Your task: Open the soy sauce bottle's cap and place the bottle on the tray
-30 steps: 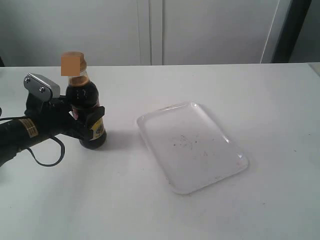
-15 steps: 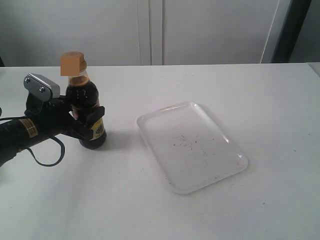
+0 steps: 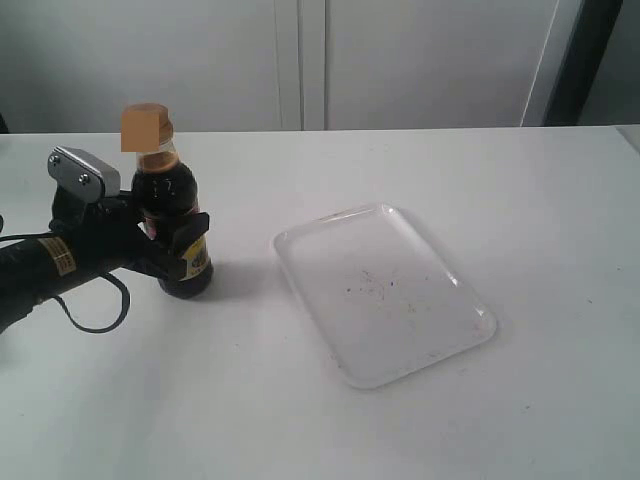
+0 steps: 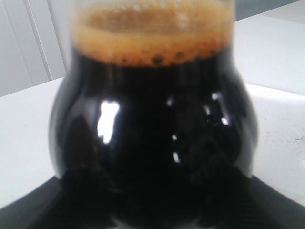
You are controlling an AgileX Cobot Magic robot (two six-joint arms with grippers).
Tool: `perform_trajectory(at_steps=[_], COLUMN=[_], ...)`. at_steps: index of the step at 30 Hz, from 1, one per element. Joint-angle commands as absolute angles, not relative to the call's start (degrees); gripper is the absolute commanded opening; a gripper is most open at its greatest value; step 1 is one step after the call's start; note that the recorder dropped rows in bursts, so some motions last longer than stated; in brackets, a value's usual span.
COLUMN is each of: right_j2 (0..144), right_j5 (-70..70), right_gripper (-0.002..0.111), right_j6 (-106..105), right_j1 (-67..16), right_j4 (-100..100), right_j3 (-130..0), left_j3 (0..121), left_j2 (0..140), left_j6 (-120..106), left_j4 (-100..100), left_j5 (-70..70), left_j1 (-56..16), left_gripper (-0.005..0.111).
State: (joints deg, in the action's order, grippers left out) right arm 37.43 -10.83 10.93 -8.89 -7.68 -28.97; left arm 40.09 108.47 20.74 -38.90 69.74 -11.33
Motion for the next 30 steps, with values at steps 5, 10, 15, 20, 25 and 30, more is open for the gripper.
perform_trajectory(at_steps=[5, 10, 15, 20, 25, 30], right_j2=[46.7, 52.7, 58.4, 63.3, 67.7, 72.0], right_j5=[-12.1, -12.0, -10.2, -8.8, -6.8, -3.4], right_gripper=[0.0, 0.0, 0.0, 0.0, 0.0, 0.0], right_j6=[10.5, 10.5, 10.3, 10.3, 9.2, 9.2], right_j1=[-15.0, -20.2, -25.3, -29.5, -33.5, -37.0], right_j4=[-9.8, -10.8, -11.6, -12.4, -12.5, -12.7], right_j3=[-31.4, -32.7, -35.7, -38.7, -41.8, -45.9], left_j3=[40.1, 40.1, 40.1, 40.1, 40.1, 40.1], left_j2=[108.5, 108.5, 108.5, 108.5, 108.5, 108.5], left_j6=[20.7, 20.7, 20.7, 20.7, 20.7, 20.7], left_j4=[-40.4, -40.4, -40.4, -40.4, -40.4, -40.4], left_j5=[70.0, 70.0, 70.0, 70.0, 70.0, 70.0], left_j1=[-11.8, -11.8, -11.8, -11.8, -11.8, -11.8], left_gripper=[0.0, 0.0, 0.0, 0.0, 0.0, 0.0])
